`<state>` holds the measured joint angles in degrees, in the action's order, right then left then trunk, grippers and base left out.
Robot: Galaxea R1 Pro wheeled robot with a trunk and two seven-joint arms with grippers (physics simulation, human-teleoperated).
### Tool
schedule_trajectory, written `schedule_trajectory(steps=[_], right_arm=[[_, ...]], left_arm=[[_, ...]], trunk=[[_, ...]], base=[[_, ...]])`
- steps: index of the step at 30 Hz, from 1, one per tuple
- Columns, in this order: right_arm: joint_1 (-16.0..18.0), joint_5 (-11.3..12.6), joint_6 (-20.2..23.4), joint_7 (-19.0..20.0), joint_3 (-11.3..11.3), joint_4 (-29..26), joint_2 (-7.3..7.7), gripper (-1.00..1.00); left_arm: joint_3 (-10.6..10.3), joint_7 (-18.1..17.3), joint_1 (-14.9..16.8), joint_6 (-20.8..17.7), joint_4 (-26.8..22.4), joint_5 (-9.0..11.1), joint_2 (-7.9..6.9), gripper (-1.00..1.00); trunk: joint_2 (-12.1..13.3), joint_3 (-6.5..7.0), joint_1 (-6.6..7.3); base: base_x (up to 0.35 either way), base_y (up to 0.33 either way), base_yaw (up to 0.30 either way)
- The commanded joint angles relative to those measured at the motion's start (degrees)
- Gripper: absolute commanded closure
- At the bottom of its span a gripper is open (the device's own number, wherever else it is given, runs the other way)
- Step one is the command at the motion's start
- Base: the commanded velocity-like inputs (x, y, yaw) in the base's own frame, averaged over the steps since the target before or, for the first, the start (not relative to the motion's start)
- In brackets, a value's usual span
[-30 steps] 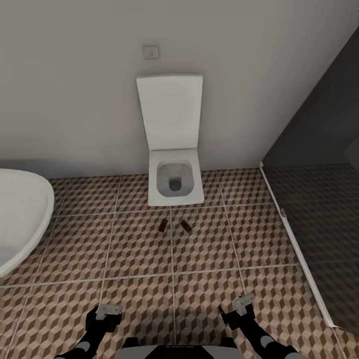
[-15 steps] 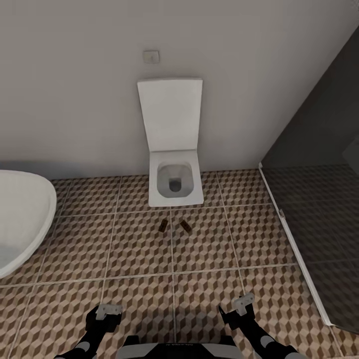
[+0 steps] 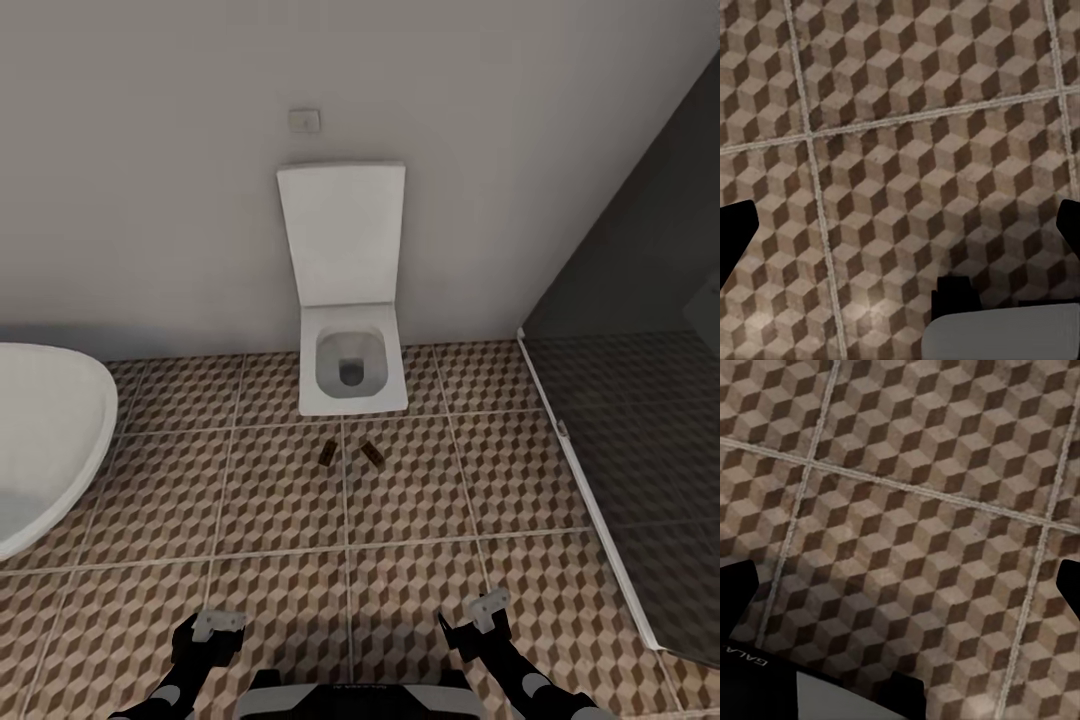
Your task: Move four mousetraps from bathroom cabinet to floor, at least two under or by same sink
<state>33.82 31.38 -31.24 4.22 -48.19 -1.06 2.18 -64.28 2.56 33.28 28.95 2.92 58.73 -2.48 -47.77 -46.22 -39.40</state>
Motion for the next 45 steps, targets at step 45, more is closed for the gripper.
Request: schedule_trajectory(steps=[45], right_arm=[[0.01, 0.61, -0.16, 0.53, -0.23, 0.01, 0.02, -1.00]], left_arm=[[-0.41, 0.34, -0.04, 0.14, 0.06, -0.02, 0.02, -1.00]], trunk=[[18.03, 10.67, 9.88]], base=[[0.000, 0.000, 0.000]])
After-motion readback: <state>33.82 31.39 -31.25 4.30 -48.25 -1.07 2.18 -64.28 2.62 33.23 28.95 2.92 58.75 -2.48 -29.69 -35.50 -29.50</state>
